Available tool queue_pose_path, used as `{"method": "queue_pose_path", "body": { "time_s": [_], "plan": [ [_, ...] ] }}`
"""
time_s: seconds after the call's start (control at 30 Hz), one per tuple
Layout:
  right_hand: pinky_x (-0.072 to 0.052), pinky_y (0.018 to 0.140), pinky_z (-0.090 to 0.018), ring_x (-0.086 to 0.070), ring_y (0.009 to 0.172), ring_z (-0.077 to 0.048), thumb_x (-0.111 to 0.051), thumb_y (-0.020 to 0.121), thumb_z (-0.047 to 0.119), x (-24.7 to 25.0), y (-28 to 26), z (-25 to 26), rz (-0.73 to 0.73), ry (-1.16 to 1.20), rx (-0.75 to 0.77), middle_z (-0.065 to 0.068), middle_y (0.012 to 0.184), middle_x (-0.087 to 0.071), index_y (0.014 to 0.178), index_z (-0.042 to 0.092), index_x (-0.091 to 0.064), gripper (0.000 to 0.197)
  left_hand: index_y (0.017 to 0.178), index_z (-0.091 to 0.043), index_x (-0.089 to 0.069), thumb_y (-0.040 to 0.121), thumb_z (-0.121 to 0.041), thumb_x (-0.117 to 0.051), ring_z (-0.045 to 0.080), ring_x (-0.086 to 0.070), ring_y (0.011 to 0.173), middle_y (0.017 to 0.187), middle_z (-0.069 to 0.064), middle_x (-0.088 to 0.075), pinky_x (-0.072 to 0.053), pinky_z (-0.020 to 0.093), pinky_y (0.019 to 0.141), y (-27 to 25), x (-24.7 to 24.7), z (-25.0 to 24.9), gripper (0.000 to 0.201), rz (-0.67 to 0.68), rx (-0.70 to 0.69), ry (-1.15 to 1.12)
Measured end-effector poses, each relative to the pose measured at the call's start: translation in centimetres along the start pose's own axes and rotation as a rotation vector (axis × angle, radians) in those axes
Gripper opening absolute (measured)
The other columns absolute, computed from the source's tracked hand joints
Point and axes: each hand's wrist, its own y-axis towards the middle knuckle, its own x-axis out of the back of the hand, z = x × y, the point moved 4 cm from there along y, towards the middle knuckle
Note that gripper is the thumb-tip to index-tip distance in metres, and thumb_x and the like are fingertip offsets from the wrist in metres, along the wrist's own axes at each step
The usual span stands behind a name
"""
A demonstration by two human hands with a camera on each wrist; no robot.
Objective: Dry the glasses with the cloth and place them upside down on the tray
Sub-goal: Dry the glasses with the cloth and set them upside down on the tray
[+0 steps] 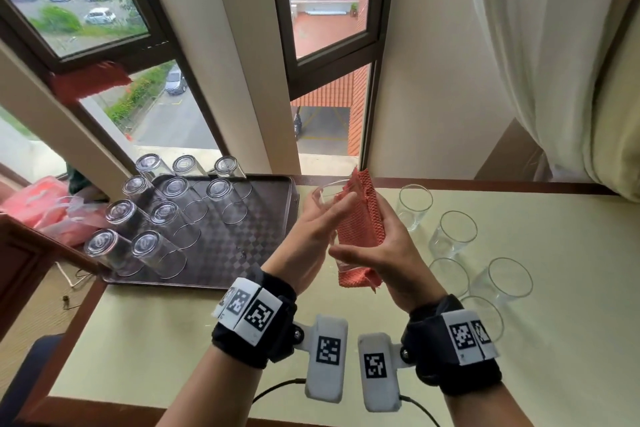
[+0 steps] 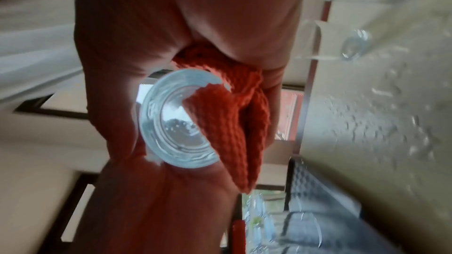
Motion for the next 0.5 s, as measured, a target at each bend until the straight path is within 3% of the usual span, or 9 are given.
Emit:
{"method": "queue_pose_path", "body": {
  "time_s": [0.1,0.2,0.27,0.33,0.43,0.5],
  "plan": [
    [-0.056,0.096,-0.041,-0.064,0.118,-0.023,-0.087,0.062,0.02,-0.5,0.1,-0.2,0.065,0.14,-0.043,-0.002,0.126,-0.067,0.138,0.026,-0.048,0.086,0.151,-0.008,-0.022,0.077,-0.039,-0.077,0.025,-0.063,0.119,0.132,0.012,-0.06,-0.057,0.033,0.091,0.3,0.4,0.3,0.097,-0.046,-0.004,-0.025],
    [-0.055,0.092,-0.044,-0.063,0.12,-0.033,-0.09,0.059,0.024,-0.8,0.1,-0.4,0.17,0.353,-0.093,-0.013,0.13,-0.063,0.14,0.023,-0.048,0.091,0.146,-0.009,-0.037,0.067,-0.061,-0.081,0.028,-0.06,0.12,0.133,0.014,-0.059,-0.044,0.056,0.107,0.1,0.7,0.3,0.104,0.025,-0.001,-0.011],
    [-0.055,0.09,-0.044,-0.063,0.119,-0.035,-0.089,0.061,0.024,-0.7,0.2,-0.3,0.18,0.393,-0.101,-0.016,0.13,-0.062,0.141,0.02,-0.048,0.09,0.134,-0.019,-0.057,0.065,-0.068,-0.079,0.027,-0.058,0.123,0.13,0.011,-0.063,-0.034,0.058,0.113,0.0,1.0,0.3,0.088,0.071,-0.016,0.025],
    [-0.057,0.09,-0.04,-0.064,0.118,-0.03,-0.088,0.059,0.025,-0.2,0.5,-0.1,0.099,0.29,-0.079,-0.01,0.129,-0.064,0.14,0.021,-0.049,0.09,0.134,-0.023,-0.061,0.063,-0.057,-0.086,0.019,-0.059,0.124,0.131,0.005,-0.065,-0.035,0.048,0.115,0.2,1.9,0.3,0.083,-0.011,-0.04,-0.006],
    [-0.056,0.095,-0.034,-0.064,0.116,-0.013,-0.092,0.057,0.024,0.5,0.8,0.7,-0.017,0.038,0.018,0.009,0.124,-0.067,0.136,0.03,-0.051,0.089,0.153,-0.006,-0.03,0.081,-0.015,-0.078,0.022,-0.055,0.13,0.141,0.014,-0.056,-0.044,0.033,0.107,0.6,2.7,0.1,0.088,-0.118,-0.043,-0.074],
    [-0.054,0.097,-0.031,-0.064,0.115,-0.008,-0.089,0.06,0.015,0.1,0.7,1.1,-0.012,-0.008,0.045,0.014,0.122,-0.068,0.138,0.029,-0.049,0.088,0.155,-0.01,-0.018,0.083,-0.017,-0.077,0.02,-0.054,0.13,0.147,0.012,-0.049,-0.05,0.024,0.093,1.0,2.2,0.2,0.094,-0.064,-0.023,-0.014]
  ]
}}
